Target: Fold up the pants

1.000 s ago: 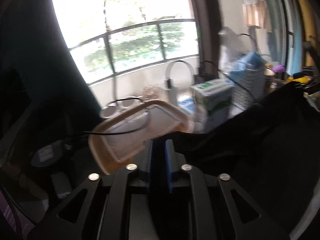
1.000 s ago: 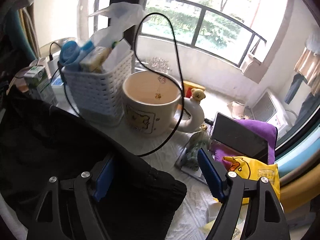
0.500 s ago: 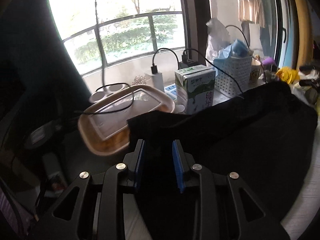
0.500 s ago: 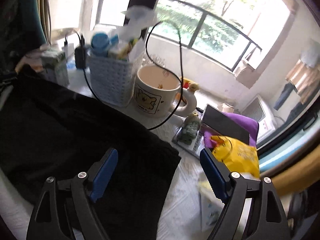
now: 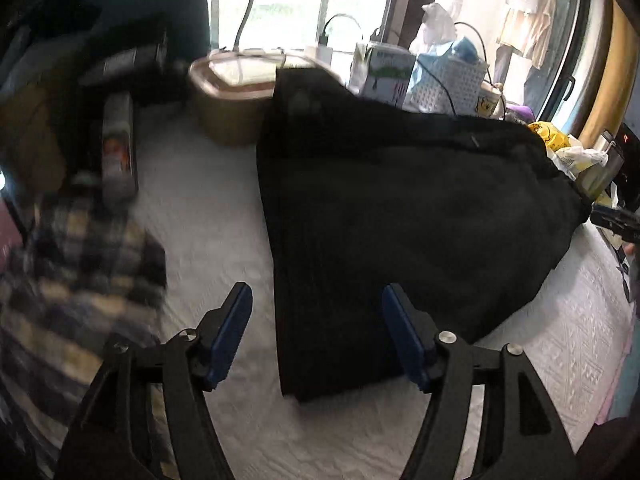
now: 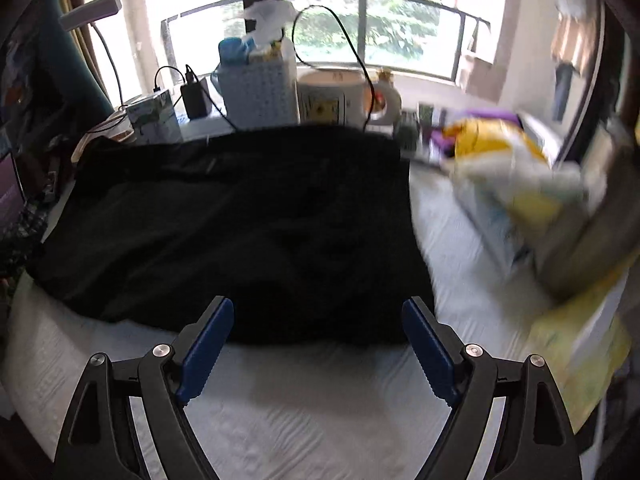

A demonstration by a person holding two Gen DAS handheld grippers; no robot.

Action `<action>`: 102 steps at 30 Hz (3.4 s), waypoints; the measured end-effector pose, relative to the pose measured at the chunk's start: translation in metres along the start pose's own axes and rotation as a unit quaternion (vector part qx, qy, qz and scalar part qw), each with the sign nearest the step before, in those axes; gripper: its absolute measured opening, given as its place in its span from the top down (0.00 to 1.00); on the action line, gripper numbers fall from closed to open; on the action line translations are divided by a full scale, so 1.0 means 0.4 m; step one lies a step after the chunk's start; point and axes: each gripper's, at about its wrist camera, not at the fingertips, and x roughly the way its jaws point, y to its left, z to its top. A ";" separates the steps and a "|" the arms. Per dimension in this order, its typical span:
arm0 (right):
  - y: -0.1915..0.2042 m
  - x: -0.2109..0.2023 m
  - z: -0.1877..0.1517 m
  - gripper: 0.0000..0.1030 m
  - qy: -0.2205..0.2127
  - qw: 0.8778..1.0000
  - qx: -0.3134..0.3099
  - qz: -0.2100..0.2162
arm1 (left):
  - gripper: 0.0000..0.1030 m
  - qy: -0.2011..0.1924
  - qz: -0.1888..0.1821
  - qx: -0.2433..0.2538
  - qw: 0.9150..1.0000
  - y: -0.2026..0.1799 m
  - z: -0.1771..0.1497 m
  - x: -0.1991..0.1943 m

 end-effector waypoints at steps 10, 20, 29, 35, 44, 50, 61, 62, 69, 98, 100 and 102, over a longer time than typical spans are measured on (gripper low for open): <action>0.014 0.013 -0.078 0.15 0.016 0.998 0.053 0.038 | 0.33 0.001 -0.015 -0.018 1.000 -0.023 -0.012 0.017; -0.019 0.028 -0.079 0.11 0.002 0.993 0.099 0.067 | 0.90 0.002 -0.027 -0.033 0.999 -0.029 -0.029 0.007; -0.075 0.059 -0.045 0.00 -0.035 0.974 0.186 0.126 | 0.90 -0.008 -0.003 -0.031 0.999 -0.062 -0.039 -0.027; -0.116 0.092 -0.012 0.00 -0.059 0.951 0.262 0.149 | 0.89 0.011 -0.004 -0.031 0.999 -0.057 -0.023 -0.010; -0.147 0.134 0.042 0.00 -0.070 0.926 0.342 0.142 | 0.78 0.015 -0.002 -0.039 0.999 -0.052 -0.006 -0.007; -0.144 0.188 0.048 0.64 -0.056 0.918 0.363 0.149 | 0.78 0.008 -0.015 -0.034 0.999 -0.062 -0.013 -0.020; -0.138 0.023 -0.005 0.81 -0.075 0.933 0.329 0.129 | 0.78 -0.019 -0.038 -0.014 0.999 -0.097 -0.026 -0.116; -0.140 -0.001 -0.012 0.82 -0.081 0.934 0.326 0.124 | 0.78 -0.022 -0.041 -0.010 0.999 -0.104 -0.027 -0.125; -0.188 -0.043 -0.106 0.83 -0.076 0.931 0.341 0.101 | 0.78 -0.023 -0.058 0.032 0.998 -0.167 -0.035 -0.148; -0.237 0.039 -0.057 0.79 -0.108 0.921 0.359 0.108 | 0.77 0.026 -0.030 0.055 0.998 -0.118 0.098 0.043; -0.225 0.018 -0.034 0.79 -0.117 0.926 0.347 0.097 | 0.77 0.022 -0.029 0.053 0.998 -0.107 0.093 0.032; -0.210 -0.005 -0.009 0.79 -0.127 0.930 0.334 0.087 | 0.77 0.016 -0.029 0.049 0.998 -0.096 0.088 0.021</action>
